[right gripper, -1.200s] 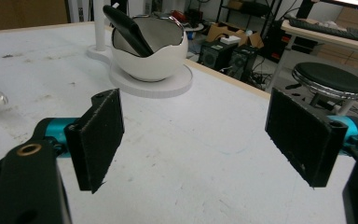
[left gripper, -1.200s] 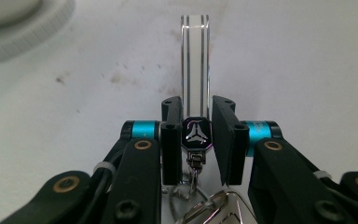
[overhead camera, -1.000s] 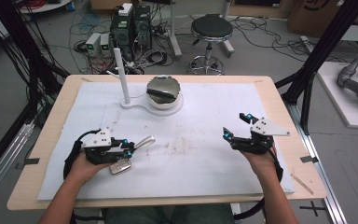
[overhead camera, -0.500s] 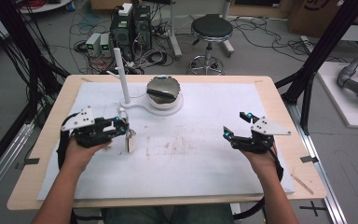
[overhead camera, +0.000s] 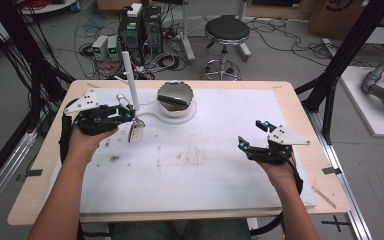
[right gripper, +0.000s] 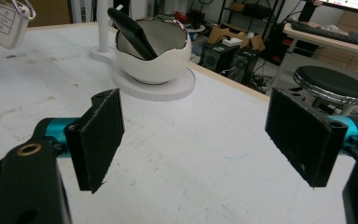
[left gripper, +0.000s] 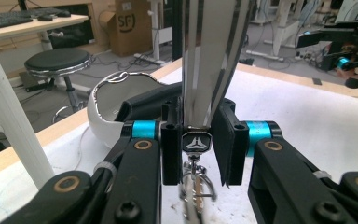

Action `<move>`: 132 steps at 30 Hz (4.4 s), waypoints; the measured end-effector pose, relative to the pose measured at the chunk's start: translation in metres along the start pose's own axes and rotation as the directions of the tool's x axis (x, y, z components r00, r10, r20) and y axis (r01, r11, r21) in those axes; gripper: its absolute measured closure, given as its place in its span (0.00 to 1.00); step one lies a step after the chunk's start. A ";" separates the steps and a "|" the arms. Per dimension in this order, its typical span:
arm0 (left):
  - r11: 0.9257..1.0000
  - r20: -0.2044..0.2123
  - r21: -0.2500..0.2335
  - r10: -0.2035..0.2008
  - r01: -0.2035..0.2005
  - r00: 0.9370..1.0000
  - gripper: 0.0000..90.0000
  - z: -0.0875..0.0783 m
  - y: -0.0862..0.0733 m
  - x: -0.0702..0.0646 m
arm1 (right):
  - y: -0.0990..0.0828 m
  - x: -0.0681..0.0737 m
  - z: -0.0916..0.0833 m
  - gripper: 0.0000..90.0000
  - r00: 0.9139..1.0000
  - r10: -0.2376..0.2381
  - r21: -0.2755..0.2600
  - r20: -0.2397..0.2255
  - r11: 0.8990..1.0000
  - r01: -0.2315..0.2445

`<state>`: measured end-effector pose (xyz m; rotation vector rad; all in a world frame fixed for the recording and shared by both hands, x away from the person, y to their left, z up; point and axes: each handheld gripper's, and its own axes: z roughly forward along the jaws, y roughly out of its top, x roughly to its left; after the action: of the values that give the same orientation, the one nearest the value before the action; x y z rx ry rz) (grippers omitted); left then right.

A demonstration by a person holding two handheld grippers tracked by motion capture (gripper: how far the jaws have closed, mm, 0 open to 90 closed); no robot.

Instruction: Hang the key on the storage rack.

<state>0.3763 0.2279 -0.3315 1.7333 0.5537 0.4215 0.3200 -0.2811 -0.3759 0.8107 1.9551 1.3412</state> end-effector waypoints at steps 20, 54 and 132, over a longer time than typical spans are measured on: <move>0.984 -0.031 0.129 -0.122 0.125 0.992 0.82 0.030 0.026 0.069 | -0.003 0.000 0.002 0.22 1.000 0.008 0.012 -0.002 1.000 -0.008; 0.946 -0.002 0.131 -0.299 0.297 0.954 0.82 0.048 -0.004 0.111 | -0.003 0.004 0.002 0.22 1.000 0.001 0.016 -0.009 1.000 -0.001; 0.990 -0.051 0.042 -0.132 0.135 0.990 0.32 -0.023 -0.006 -0.002 | 0.000 0.002 0.002 0.22 1.000 -0.010 -0.002 -0.023 1.000 0.010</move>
<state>0.3606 0.2465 -0.3323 1.7210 0.7147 0.3590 0.3206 -0.2781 -0.3766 0.7866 1.9728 1.3518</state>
